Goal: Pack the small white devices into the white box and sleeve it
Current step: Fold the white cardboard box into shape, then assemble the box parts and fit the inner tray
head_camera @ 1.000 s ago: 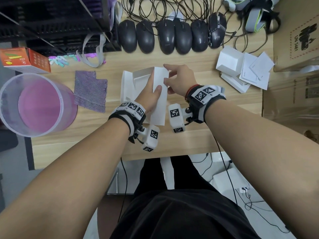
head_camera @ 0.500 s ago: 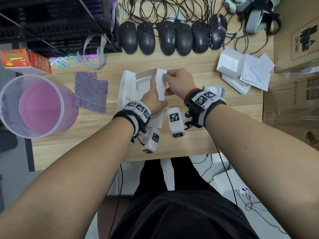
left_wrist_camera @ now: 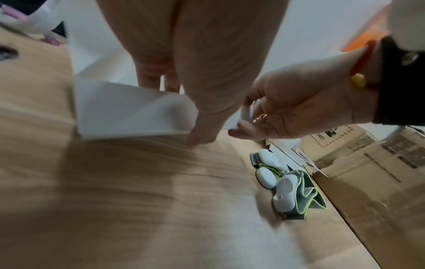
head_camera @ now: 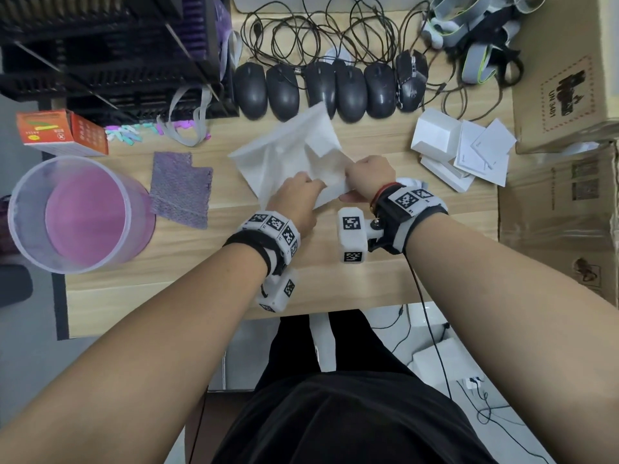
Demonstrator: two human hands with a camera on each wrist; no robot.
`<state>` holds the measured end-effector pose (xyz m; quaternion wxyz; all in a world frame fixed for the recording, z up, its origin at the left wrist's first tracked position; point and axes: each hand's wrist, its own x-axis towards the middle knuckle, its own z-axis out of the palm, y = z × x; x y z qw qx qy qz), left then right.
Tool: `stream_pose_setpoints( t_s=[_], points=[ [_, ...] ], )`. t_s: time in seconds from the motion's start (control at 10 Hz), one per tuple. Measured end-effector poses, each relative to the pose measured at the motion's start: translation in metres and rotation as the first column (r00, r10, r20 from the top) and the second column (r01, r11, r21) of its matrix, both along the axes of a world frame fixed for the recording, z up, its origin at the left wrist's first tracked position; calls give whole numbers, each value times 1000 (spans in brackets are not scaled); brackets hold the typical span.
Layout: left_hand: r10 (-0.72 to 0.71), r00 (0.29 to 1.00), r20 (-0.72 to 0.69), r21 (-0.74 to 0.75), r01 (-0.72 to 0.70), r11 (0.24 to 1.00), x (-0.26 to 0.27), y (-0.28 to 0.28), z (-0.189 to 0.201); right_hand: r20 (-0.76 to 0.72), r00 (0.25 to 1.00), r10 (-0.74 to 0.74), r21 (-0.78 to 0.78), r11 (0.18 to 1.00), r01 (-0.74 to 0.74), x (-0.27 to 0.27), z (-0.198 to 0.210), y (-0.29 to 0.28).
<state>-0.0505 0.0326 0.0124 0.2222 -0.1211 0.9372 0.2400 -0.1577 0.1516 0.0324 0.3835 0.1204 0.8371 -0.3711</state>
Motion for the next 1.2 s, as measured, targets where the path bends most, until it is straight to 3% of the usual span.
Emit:
stream_pose_setpoints(
  t_s=[0.1, 0.2, 0.3, 0.4, 0.5, 0.6, 0.7, 0.8, 0.9, 1.0, 1.1, 1.2],
  points=[
    [114, 962, -250, 24, -111, 994, 5, -7, 20, 26, 1000, 0, -23, 1000, 0, -2, -6, 14],
    [324, 881, -345, 11, -342, 940, 12, -14, 31, 107, 993, 54, 28, 998, -57, 0, -14, 26],
    [665, 733, -142, 58, -664, 745, 20, -21, 23, 39, 969, 244, 172, 954, -247, 15, -12, 30],
    [786, 564, 256, 168, -826, 538, 28, -27, -4, 23, 960, 280, 127, 952, -280, 21, -17, 33],
    [786, 461, 411, 307, -882, 357, 34, -26, -17, 142, 966, 215, 62, 972, -226, 24, -24, 30],
    [807, 391, 443, 384, -896, 224, 37, -26, -26, 176, 983, -46, 9, 999, 45, 23, -42, 33],
    [764, 413, 495, 405, -888, 217, 39, -28, -27, 159, 987, 23, 29, 999, -28, 20, -42, 35],
    [702, 543, 460, 296, -839, 456, 36, -31, -23, 82, 993, 79, 96, 992, -87, 21, -41, 34],
    [645, 697, 314, 112, -702, 704, 31, -27, -13, -25, 981, 190, 180, 967, -183, 19, -36, 34],
    [636, 745, 203, 84, -660, 746, 30, -25, -10, -26, 984, 175, 167, 972, -168, 12, -35, 36],
    [655, 738, 162, 99, -673, 733, 30, -24, -5, -15, 999, 45, 94, 995, -44, 10, -37, 38],
    [799, 544, 255, 237, -837, 494, 31, -33, -7, -13, 998, -61, 67, 996, 62, 9, -37, 42]
  ],
)
